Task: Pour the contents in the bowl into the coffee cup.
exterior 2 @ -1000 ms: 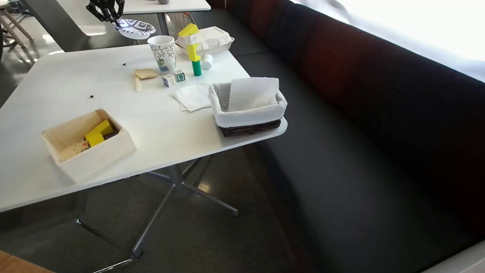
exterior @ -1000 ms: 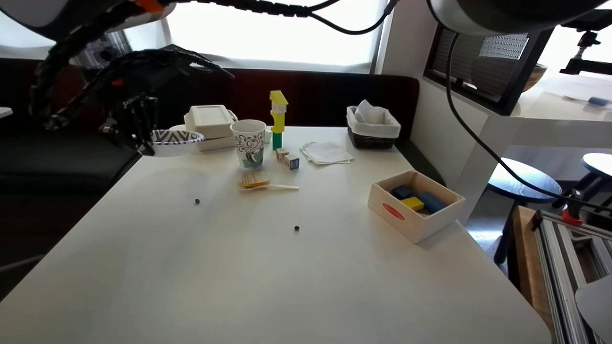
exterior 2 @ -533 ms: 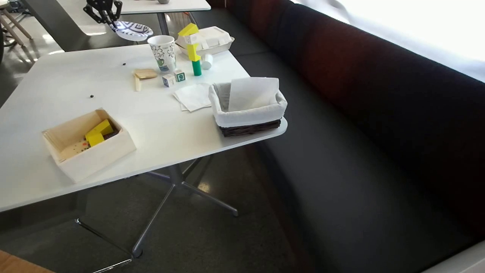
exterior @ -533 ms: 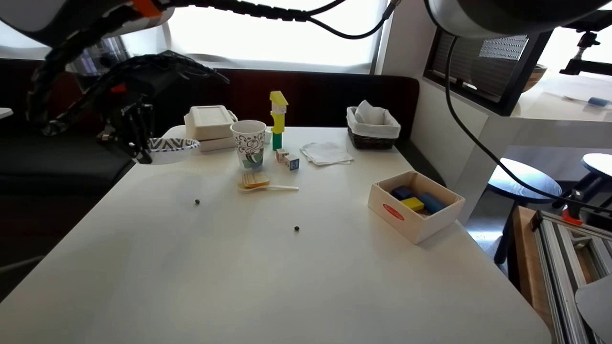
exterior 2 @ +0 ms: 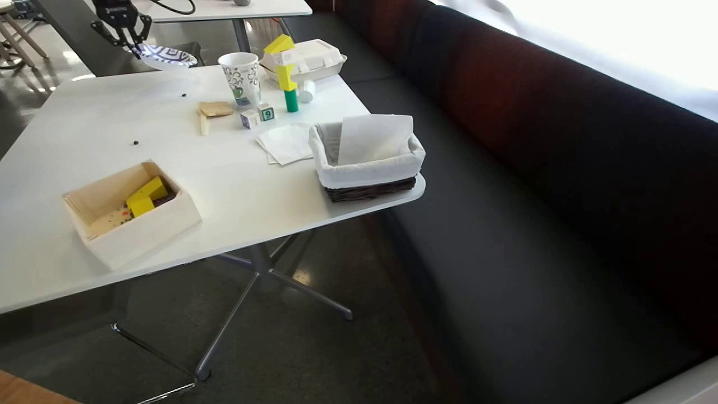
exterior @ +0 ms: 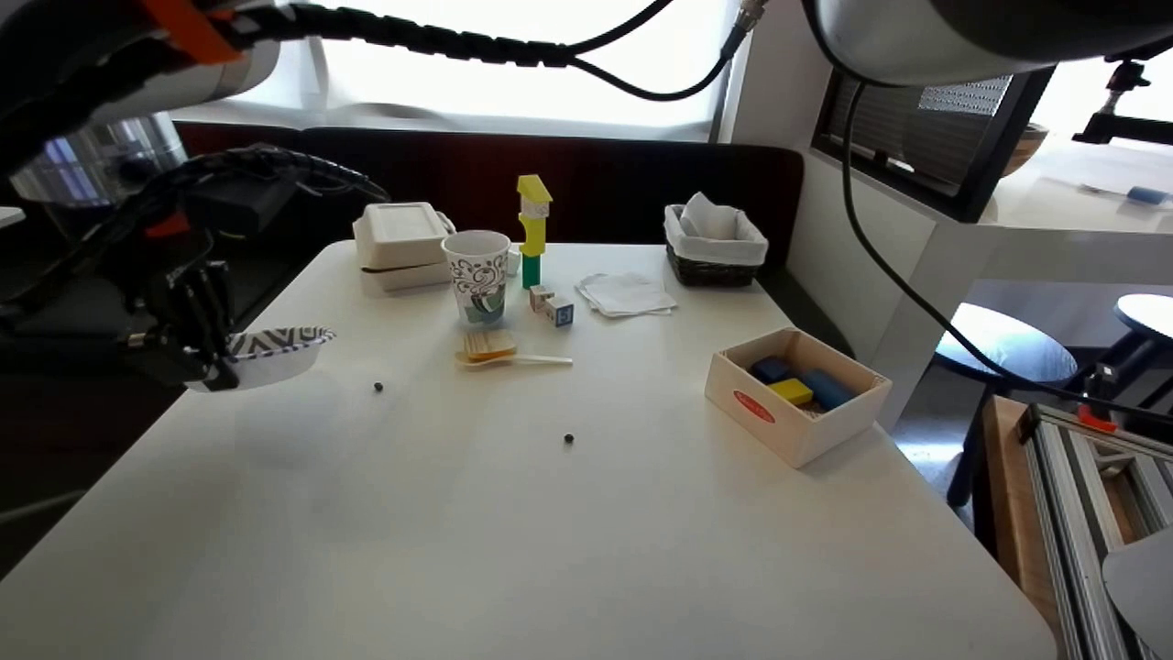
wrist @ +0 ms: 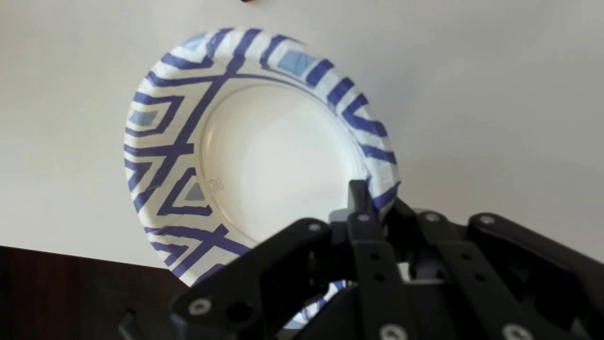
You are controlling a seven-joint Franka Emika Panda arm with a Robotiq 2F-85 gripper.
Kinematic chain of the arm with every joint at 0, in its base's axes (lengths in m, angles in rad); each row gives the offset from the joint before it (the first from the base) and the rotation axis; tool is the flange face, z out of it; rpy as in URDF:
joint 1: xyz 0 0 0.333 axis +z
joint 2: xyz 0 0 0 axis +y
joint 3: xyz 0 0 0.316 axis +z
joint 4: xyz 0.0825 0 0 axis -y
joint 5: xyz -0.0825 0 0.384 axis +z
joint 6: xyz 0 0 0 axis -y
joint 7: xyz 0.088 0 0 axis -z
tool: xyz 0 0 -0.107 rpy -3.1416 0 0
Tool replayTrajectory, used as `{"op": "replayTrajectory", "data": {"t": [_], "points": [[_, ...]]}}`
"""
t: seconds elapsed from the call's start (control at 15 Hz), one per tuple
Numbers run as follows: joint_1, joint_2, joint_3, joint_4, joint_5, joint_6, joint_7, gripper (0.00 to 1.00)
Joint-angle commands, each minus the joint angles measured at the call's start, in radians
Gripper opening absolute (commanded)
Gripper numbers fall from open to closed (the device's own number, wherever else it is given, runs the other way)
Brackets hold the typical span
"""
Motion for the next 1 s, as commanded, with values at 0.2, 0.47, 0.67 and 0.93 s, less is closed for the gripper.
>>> {"op": "replayTrajectory", "data": {"t": [0.2, 0.47, 0.67, 0.93], "points": [[-0.007, -0.005, 0.086, -0.088, 0.027, 0.034, -0.089, 0.02], [-0.03, -0.024, 0.122, -0.122, 0.047, 0.03, -0.084, 0.39], [-0.063, -0.074, 0.16, -0.15, 0.097, 0.021, -0.041, 0.61], [-0.11, -0.194, 0.149, -0.241, 0.159, 0.062, 0.15, 0.92]]}}
